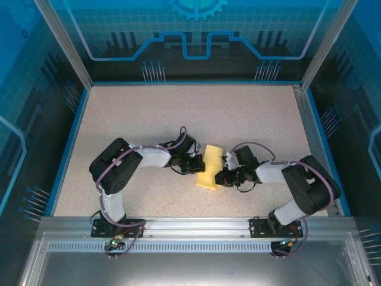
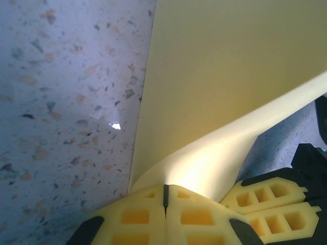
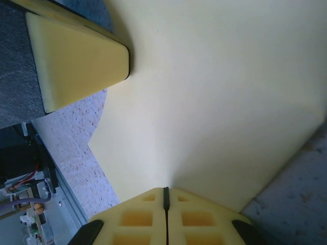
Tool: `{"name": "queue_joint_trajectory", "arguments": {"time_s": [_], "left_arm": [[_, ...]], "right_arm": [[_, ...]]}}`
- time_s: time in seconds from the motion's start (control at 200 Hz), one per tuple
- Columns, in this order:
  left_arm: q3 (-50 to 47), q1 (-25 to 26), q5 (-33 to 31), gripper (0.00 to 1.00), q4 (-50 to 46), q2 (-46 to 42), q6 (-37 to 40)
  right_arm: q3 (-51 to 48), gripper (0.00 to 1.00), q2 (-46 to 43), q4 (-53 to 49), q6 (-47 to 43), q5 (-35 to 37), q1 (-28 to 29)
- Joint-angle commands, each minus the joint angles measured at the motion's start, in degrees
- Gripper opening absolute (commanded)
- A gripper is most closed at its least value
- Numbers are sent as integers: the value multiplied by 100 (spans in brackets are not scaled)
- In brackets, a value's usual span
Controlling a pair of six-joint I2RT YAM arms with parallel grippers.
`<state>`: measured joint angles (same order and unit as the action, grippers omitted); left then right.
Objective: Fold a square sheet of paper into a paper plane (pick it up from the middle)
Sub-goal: Fold the square sheet of paper in half at the center of the table.
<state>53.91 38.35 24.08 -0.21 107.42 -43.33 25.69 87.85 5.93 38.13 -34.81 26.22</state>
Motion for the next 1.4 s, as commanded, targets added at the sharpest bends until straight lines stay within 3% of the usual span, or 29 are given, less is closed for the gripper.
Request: {"name": "queue_joint_trajectory", "arguments": {"time_s": [0.0,0.295,0.66,1.0,1.396], "left_arm": [[-39,68,-369,0,-603,232,145],[6,76,-376,0,-659,218,153],[-3,70,-377,0,-667,229,166],[-30,76,-386,0,-659,227,176],[10,74,-419,0,-753,201,236]], "right_arm": [[-170,6,209,-52,19,131,75],[-202,8,-502,-128,81,-74,133],[-404,7,109,-141,28,182,217],[-292,8,-549,-165,248,-46,398],[-578,7,125,-18,296,354,498]]}}
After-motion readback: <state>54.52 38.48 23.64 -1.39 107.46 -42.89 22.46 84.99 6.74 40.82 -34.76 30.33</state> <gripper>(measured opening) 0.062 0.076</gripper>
